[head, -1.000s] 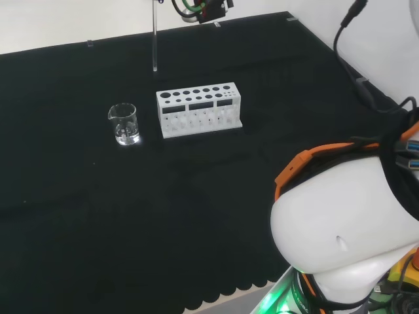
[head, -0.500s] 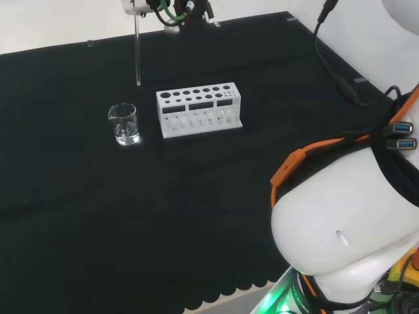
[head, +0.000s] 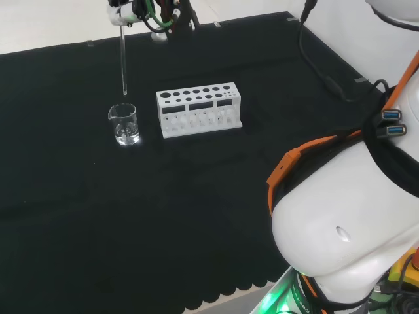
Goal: Stir in the beaker to the left of the white test tube rack with the glass rod.
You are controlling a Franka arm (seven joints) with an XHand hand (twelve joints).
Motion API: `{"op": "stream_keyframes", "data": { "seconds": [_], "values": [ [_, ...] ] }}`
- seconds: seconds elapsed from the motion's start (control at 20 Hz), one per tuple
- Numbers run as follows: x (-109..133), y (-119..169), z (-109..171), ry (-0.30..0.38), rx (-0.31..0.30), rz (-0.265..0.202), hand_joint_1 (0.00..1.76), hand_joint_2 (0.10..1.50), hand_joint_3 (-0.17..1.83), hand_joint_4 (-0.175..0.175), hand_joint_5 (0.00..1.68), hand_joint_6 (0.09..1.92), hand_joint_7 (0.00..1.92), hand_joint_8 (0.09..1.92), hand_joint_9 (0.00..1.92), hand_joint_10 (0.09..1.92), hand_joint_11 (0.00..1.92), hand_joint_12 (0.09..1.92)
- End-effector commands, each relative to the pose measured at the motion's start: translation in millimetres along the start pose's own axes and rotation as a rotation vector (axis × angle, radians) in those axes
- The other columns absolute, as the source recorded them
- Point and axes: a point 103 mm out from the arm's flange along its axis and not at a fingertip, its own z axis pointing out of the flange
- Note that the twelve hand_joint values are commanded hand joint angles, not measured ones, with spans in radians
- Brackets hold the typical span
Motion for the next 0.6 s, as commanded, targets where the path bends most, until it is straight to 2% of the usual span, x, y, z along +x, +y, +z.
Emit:
{"op": "stream_keyframes", "data": {
  "seconds": [0.05, 0.6],
  "values": [
    [7.6, 12.1, 12.9, 0.008, 0.002, -0.033, 1.33, 1.02, -0.17, -0.123, 1.46, 0.09, 1.51, 0.26, 1.75, 0.32, 1.61, 0.56],
    [4.3, 24.7, 41.6, 0.032, 0.004, -0.05, 1.33, 1.02, -0.17, -0.124, 1.46, 0.09, 1.51, 0.26, 1.75, 0.32, 1.61, 0.56]
  ]
}}
